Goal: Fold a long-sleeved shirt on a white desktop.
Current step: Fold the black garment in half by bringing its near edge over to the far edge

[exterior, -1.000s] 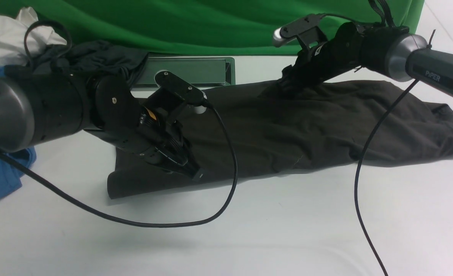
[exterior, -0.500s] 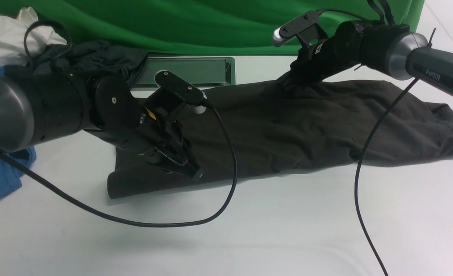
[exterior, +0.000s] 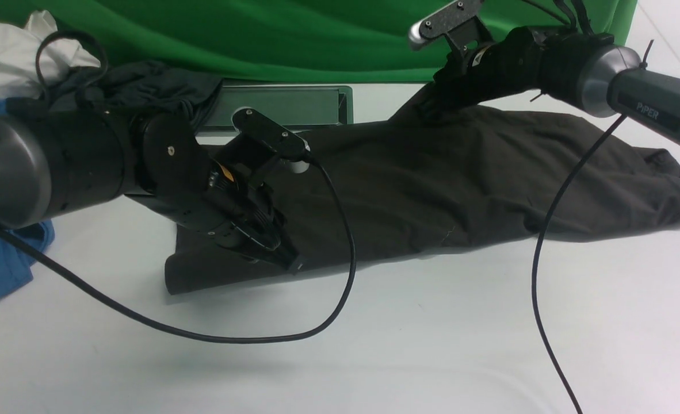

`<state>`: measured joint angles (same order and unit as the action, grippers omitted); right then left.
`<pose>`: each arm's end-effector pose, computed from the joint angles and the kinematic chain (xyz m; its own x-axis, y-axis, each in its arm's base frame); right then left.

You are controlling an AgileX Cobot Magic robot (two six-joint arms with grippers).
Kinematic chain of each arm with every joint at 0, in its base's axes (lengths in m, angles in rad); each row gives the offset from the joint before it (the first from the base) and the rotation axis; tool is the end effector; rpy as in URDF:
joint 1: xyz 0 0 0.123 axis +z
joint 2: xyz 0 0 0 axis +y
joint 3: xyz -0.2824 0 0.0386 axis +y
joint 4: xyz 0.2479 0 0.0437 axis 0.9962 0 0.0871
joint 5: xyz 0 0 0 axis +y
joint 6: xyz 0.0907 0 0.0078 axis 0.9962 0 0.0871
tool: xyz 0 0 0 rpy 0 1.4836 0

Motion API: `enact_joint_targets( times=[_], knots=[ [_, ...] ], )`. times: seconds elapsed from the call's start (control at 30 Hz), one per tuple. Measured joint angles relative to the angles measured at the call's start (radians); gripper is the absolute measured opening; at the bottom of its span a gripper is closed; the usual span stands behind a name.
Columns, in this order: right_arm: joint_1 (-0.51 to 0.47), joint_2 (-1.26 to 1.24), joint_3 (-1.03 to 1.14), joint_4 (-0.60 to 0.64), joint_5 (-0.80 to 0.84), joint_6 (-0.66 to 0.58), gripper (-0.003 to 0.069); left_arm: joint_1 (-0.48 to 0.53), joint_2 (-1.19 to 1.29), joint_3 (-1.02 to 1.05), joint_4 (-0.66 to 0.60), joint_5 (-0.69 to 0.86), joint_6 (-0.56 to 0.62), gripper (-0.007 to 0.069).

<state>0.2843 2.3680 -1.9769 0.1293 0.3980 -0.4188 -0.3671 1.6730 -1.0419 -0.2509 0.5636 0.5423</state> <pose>0.5212 0.1571 0.1800 -0.4966 -0.4521 -0.7409 -0.4850 0.8525 -0.1952 0.3079 -0.1314 0.2088 -0.6512 0.5934 -0.4730 0.6583 0.7518 0.0370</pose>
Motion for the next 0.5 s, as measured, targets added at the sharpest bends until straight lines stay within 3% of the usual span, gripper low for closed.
enact_joint_targets(
  times=[0.1,0.17,0.27,0.3,0.37,0.43,0.5],
  knots=[
    [-0.009,0.008,0.0,0.001,-0.039,0.015,0.0048,0.0,0.0,0.0,0.007,0.008,0.0,0.0016],
    [-0.014,0.009,0.0,0.001,-0.055,0.016,0.0111,0.0,0.0,0.0,0.011,0.01,0.001,0.0016],
    [-0.022,0.008,0.0,0.001,-0.053,0.018,0.0273,0.0,0.0,0.0,0.02,0.012,0.002,0.0016],
    [-0.027,0.002,0.0,0.001,-0.034,0.018,0.0375,0.0,0.0,0.0,0.026,0.012,0.003,0.0016],
    [-0.042,-0.021,0.0,-0.009,0.029,0.025,0.0472,0.0,-0.005,0.0,0.037,0.012,-0.006,0.0016],
    [-0.054,-0.039,0.0,-0.021,0.074,0.038,0.0488,0.0,-0.012,0.0,0.041,0.012,-0.021,0.0016],
    [-0.102,-0.109,0.0,-0.071,0.229,0.078,0.0454,0.0,-0.037,0.0,0.04,0.017,-0.046,0.0016]
  ],
)
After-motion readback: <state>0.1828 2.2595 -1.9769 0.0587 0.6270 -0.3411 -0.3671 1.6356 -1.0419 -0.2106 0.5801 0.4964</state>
